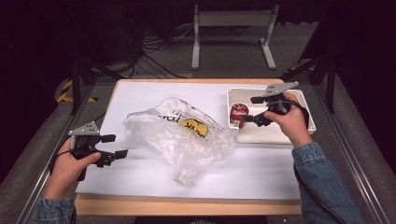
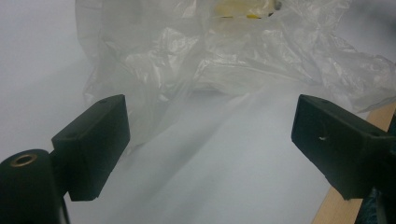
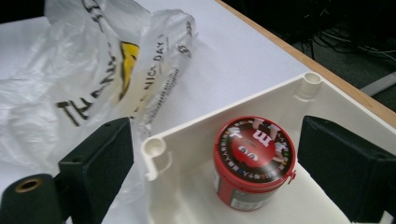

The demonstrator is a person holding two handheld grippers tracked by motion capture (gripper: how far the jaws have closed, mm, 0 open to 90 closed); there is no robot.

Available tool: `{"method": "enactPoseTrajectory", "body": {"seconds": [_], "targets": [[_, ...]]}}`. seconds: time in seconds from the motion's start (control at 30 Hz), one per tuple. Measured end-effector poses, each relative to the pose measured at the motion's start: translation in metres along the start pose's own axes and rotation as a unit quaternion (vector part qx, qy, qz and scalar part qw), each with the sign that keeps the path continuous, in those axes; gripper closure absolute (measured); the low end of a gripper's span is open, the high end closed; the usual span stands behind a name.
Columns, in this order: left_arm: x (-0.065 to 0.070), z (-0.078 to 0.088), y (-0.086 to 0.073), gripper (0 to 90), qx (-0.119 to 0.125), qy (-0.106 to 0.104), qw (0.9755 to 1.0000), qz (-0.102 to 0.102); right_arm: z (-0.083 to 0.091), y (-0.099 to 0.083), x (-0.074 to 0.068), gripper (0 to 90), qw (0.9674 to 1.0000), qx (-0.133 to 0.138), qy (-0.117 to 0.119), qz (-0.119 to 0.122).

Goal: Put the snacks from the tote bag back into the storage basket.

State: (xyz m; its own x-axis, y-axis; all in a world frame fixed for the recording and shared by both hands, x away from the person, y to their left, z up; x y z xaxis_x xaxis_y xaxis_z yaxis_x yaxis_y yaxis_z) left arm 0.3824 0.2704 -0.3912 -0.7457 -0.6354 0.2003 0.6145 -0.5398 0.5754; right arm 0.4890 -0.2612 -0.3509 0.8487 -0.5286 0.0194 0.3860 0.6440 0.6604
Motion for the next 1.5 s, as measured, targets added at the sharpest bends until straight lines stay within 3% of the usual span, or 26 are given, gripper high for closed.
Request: {"method": "enactPoseTrajectory", "body": {"seconds": [0.2, 0.37, 0.53, 0.63, 0.7, 0.8, 0.97, 1.23, 1.4, 1.5], "targets": [[0.003, -0.003, 0.001, 12.0, -0.007, -0.006, 0.9999, -0.007, 0.024, -0.004, -0.017, 12.7, 0.9999, 0.009, -0.003, 0.006], [0.005, -0.001, 0.000, 10.7, -0.005, -0.011, 0.9999, -0.010, 0.039, -0.011, -0.034, 13.1, 0.9996, 0.024, 0.012, 0.005], [0.007, -0.001, 0.000, 9.4, -0.001, -0.020, 0.9997, -0.013, 0.044, -0.018, -0.049, 8.4, 0.9984, 0.040, 0.026, -0.030], [0.009, -0.001, 0.000, 8.0, 0.004, -0.028, 0.9994, -0.017, 0.046, -0.021, -0.058, 7.1, 0.9978, 0.050, 0.033, -0.027], [0.010, -0.002, 0.000, 7.3, 0.005, -0.031, 0.9993, -0.019, 0.047, -0.023, -0.060, 5.8, 0.9979, 0.051, 0.033, -0.023], [0.014, -0.004, -0.001, 6.6, -0.004, -0.040, 0.9984, -0.040, 0.044, -0.029, -0.071, 4.0, 0.9970, 0.056, 0.051, -0.014], [0.018, -0.006, -0.001, 6.4, -0.011, -0.047, 0.9970, -0.060, 0.037, -0.035, -0.078, 4.1, 0.9969, 0.055, 0.055, -0.015], [0.023, -0.007, -0.002, 6.2, -0.013, -0.055, 0.9951, -0.081, 0.027, -0.041, -0.092, 2.1, 0.9985, 0.035, 0.043, -0.003], [0.027, -0.007, -0.001, 5.3, -0.008, -0.058, 0.9938, -0.094, 0.019, -0.043, -0.100, 1.8, 0.9978, 0.040, 0.052, -0.001], [0.028, -0.008, -0.002, 5.0, -0.004, -0.057, 0.9933, -0.100, 0.016, -0.043, -0.104, 1.8, 0.9977, 0.050, 0.045, -0.006]]}}
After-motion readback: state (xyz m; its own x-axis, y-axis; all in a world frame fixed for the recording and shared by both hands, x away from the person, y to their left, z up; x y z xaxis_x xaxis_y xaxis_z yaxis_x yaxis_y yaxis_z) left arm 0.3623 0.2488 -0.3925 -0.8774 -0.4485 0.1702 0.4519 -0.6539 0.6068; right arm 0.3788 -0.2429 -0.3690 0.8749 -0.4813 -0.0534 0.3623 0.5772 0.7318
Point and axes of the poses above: each handheld gripper's, and its own axes: z roughly backward along the jaws, y roughly out of its top, x roughly to its right, the point moved 3 cm from there along -z, roughly forward along the jaws, and after that the axes turned 15 degrees about -x, right-handed, at the moved point
